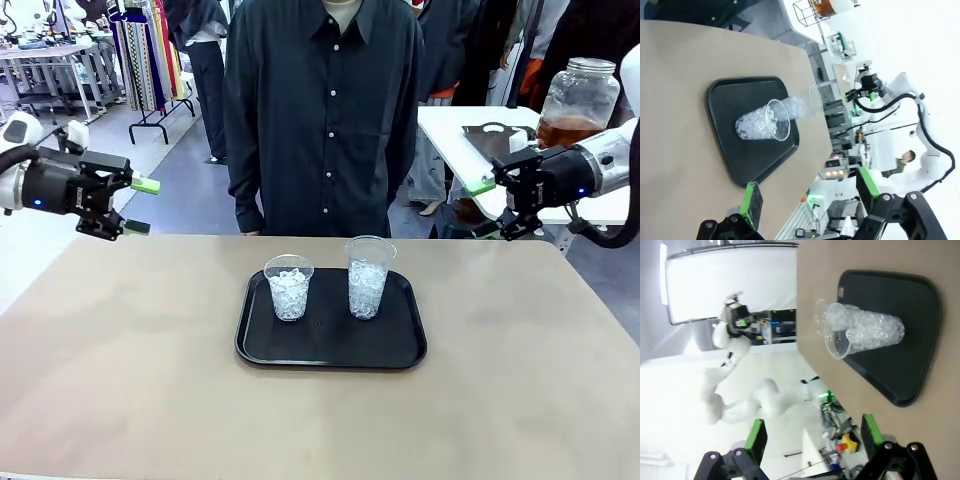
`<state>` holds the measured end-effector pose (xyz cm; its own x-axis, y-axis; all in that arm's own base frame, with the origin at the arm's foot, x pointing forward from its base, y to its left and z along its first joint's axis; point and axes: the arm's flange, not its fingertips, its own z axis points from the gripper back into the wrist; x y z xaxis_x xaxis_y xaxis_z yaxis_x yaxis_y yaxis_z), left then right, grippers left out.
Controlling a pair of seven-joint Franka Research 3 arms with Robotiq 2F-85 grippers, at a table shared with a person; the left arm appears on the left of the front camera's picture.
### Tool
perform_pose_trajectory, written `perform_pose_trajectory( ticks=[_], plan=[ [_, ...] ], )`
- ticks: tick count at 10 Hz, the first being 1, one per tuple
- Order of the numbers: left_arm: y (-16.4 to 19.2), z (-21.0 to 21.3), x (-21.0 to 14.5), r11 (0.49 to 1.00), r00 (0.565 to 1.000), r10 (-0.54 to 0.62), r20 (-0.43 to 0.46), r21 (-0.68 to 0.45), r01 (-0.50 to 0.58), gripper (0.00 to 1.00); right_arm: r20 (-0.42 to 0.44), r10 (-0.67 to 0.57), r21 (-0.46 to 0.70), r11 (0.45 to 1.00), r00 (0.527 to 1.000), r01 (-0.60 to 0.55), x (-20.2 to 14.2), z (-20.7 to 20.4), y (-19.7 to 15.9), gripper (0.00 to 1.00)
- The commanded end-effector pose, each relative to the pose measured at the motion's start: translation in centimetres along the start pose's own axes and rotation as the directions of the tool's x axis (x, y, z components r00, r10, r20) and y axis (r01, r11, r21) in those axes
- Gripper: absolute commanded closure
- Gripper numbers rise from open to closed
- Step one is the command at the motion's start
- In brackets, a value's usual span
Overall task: Pour the drink into the iced cup.
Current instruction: Pick up the iced cup indicated by the human and present it to them.
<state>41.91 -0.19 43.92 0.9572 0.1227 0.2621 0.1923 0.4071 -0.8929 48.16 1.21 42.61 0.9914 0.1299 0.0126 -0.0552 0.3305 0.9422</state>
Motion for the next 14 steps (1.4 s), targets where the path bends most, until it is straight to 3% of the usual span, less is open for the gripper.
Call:
perform_pose_trajectory(
  ticks=[1, 5, 8, 14],
  plan=[
    [1.8, -1.5, 1.8, 0.996, 0.998, 0.050, -0.022, -0.072, -0.051, 0.00, 0.032, -0.128, 0.159, 0.980, 0.991, 0.121, 1.9, 0.3, -0.7, 0.00],
    [3.3, -2.2, 3.7, 0.959, 0.976, 0.200, -0.085, -0.189, -0.213, 0.00, 0.086, -0.212, 0.258, 0.948, 0.973, 0.184, 3.2, 0.7, -2.1, 0.00],
    [3.0, -2.1, 4.3, 0.942, 0.971, 0.227, -0.073, -0.238, -0.238, 0.00, 0.155, -0.227, 0.272, 0.945, 0.961, 0.179, 3.6, 0.7, -2.5, 0.00],
    [2.9, -2.0, 4.0, 0.946, 0.974, 0.210, -0.086, -0.232, -0.225, 0.00, 0.146, -0.202, 0.254, 0.954, 0.969, 0.160, 3.3, 1.0, -3.1, 0.00]
  ],
)
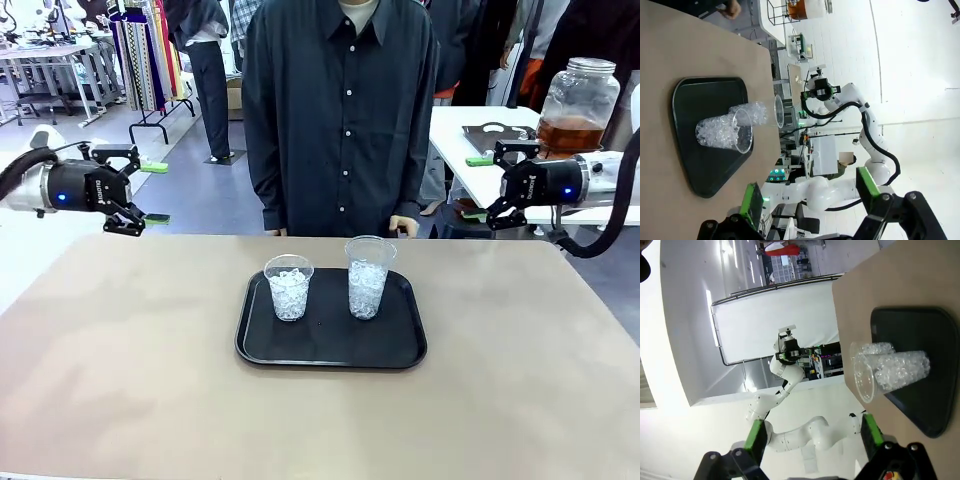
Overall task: Pour the drink into the iced cup.
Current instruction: Pick up the iced cup indicated by the human and present it to them.
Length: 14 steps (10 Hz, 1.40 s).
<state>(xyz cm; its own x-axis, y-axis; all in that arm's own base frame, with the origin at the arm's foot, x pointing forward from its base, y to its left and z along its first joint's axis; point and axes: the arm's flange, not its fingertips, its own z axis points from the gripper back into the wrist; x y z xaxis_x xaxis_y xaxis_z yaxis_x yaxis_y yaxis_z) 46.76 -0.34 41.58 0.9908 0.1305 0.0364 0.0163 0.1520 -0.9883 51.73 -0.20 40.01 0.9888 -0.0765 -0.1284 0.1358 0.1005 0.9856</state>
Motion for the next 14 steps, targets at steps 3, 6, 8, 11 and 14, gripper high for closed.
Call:
perform_pose_trajectory(
  ticks=[3, 6, 8, 11, 14],
  plan=[
    [-0.08, 0.03, -0.02, 1.000, 1.000, 0.000, -0.003, -0.005, 0.000, 0.00, 0.000, -0.001, 0.002, 1.000, 1.000, 0.001, -0.01, 0.09, 0.02, 0.00],
    [-0.08, 0.03, -0.02, 1.000, 1.000, 0.000, -0.003, -0.005, 0.000, 0.00, 0.000, -0.001, 0.002, 1.000, 1.000, 0.001, -0.01, 0.09, 0.02, 0.00],
    [-0.08, 0.03, -0.02, 1.000, 1.000, 0.000, -0.003, -0.005, 0.000, 0.00, 0.000, -0.001, 0.002, 1.000, 1.000, 0.001, -0.01, 0.09, 0.02, 0.00],
    [-0.08, 0.03, -0.02, 1.000, 1.000, 0.000, -0.003, -0.005, 0.000, 0.00, 0.000, -0.001, 0.002, 1.000, 1.000, 0.001, -0.01, 0.09, 0.02, 0.00],
    [-0.08, 0.03, -0.02, 1.000, 1.000, 0.000, -0.003, -0.005, 0.000, 0.00, 0.000, -0.001, 0.002, 1.000, 1.000, 0.001, -0.01, 0.09, 0.02, 0.00]
  ],
)
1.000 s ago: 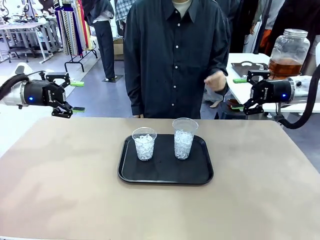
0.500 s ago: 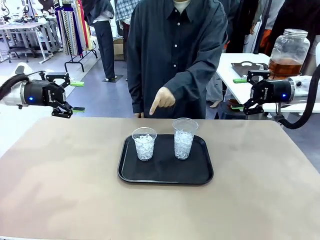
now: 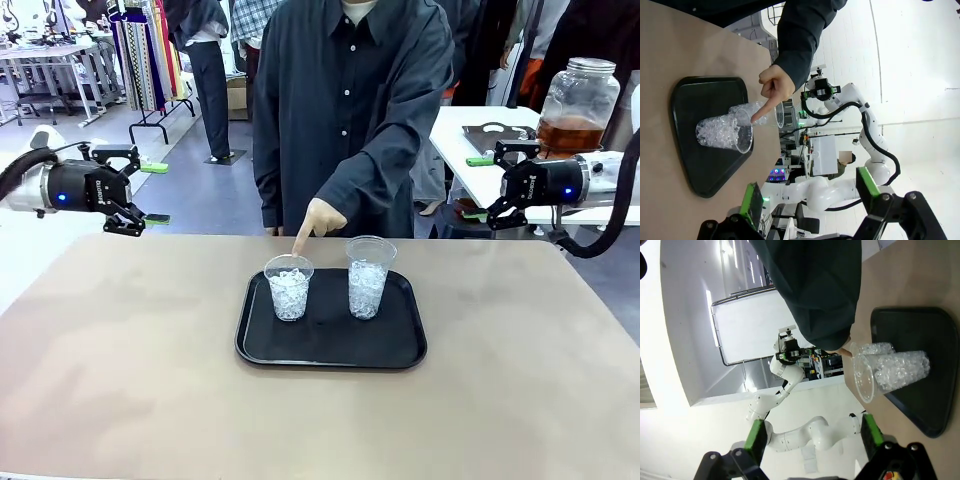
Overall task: Pour the drink into the iced cup.
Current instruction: Pick up the iced cup indicated by the human and present it to them.
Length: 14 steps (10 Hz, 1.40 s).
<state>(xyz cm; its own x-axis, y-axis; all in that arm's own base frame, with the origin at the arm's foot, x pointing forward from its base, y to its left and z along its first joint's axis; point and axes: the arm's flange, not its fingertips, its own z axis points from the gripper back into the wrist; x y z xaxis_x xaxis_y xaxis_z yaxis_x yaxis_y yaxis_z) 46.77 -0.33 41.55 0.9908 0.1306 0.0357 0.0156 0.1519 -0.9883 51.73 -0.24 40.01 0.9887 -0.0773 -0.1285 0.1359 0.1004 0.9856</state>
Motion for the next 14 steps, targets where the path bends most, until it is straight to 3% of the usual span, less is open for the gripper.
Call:
perform_pose_trajectory(
  ticks=[1, 3, 5, 7, 10, 11, 12, 14],
  plan=[
    [-0.1, 0.0, 0.0, 1.000, 1.000, -0.001, -0.003, -0.005, 0.001, 0.00, 0.000, 0.000, 0.002, 1.000, 1.000, 0.000, 0.0, 0.1, 0.0, 0.00],
    [0.0, 0.0, 0.0, 1.000, 1.000, 0.000, 0.000, 0.000, 0.000, 0.00, 0.000, 0.000, 0.002, 1.000, 1.000, 0.000, 0.0, 0.1, 0.0, 0.00],
    [0.1, 0.0, 0.3, 0.942, 0.942, -0.333, -0.044, -0.048, 0.331, 0.00, 0.000, 0.000, 0.002, 1.000, 1.000, 0.000, 0.0, 0.1, 0.0, 0.00],
    [0.6, -0.3, 0.2, 0.849, 0.846, -0.529, -0.064, -0.054, 0.526, 0.00, 0.000, 0.000, 0.002, 1.000, 1.000, 0.000, 0.0, 0.1, 0.0, 0.00],
    [1.0, -0.7, -0.2, 0.773, 0.769, -0.634, -0.082, -0.039, 0.633, 0.00, 0.000, 0.000, 0.002, 1.000, 1.000, 0.000, 0.0, 0.1, 0.0, 0.00],
    [0.6, -0.2, -0.3, 0.807, 0.806, -0.587, -0.077, 0.010, 0.590, 0.00, 0.000, 0.000, 0.002, 1.000, 1.000, 0.000, 0.0, 0.1, 0.0, 0.00],
    [0.7, -0.9, -0.1, 0.792, 0.788, -0.611, -0.075, -0.054, 0.608, 0.00, 0.000, 0.000, 0.002, 1.000, 1.000, 0.000, 0.0, 0.1, 0.0, 0.00],
    [0.7, -0.9, -0.1, 0.792, 0.788, -0.611, -0.075, -0.054, 0.608, 0.00, 0.000, 0.000, 0.002, 1.000, 1.000, 0.000, 0.0, 0.1, 0.0, 0.00]
  ],
)
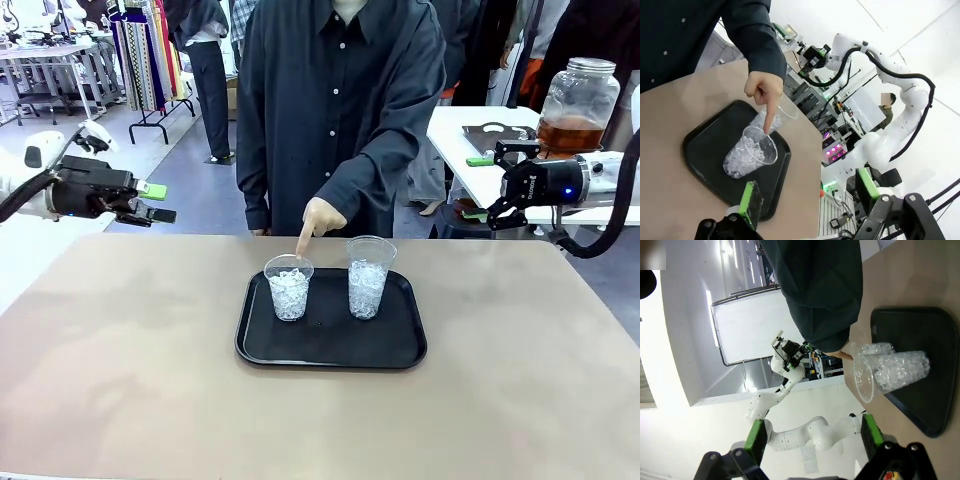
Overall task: Pour the drink into the iced cup.
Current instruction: Pick up the iced cup indicated by the human and present it to them.
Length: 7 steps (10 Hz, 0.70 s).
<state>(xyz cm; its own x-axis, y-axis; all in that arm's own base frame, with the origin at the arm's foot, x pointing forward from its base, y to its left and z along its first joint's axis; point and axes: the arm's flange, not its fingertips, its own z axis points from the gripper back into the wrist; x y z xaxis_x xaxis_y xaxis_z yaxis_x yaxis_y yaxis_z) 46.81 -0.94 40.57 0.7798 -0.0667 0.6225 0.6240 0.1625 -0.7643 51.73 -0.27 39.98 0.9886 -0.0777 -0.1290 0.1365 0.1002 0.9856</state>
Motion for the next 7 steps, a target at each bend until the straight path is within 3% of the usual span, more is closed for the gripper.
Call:
perform_pose_trajectory(
  ticks=[1, 2, 3, 5, 7],
  plan=[
    [0.0, 0.1, 0.0, 1.000, 1.000, 0.000, 0.001, 0.003, 0.000, 0.00, -0.001, 0.000, 0.002, 1.000, 1.000, 0.000, 0.0, 0.0, 0.1, 0.00],
    [1.2, -0.4, 0.4, 0.984, 0.983, -0.177, -0.049, 0.029, 0.178, 0.00, -0.001, 0.000, 0.002, 1.000, 1.000, 0.000, 0.0, 0.0, 0.1, 0.00],
    [2.1, -1.0, 0.4, 0.958, 0.957, -0.280, -0.081, 0.041, 0.284, 0.00, -0.001, 0.000, 0.002, 1.000, 1.000, 0.000, 0.0, 0.0, 0.1, 0.00],
    [3.4, -1.8, 0.1, 0.915, 0.911, -0.402, -0.095, -0.016, 0.403, 0.00, -0.001, 0.000, 0.002, 1.000, 1.000, 0.000, 0.0, 0.0, 0.1, 0.00],
    [4.7, -2.8, -1.0, 0.835, 0.829, -0.548, -0.107, -0.012, 0.550, 0.00, -0.001, 0.000, 0.002, 1.000, 1.000, 0.000, 0.0, 0.0, 0.1, 0.00]
  ],
)
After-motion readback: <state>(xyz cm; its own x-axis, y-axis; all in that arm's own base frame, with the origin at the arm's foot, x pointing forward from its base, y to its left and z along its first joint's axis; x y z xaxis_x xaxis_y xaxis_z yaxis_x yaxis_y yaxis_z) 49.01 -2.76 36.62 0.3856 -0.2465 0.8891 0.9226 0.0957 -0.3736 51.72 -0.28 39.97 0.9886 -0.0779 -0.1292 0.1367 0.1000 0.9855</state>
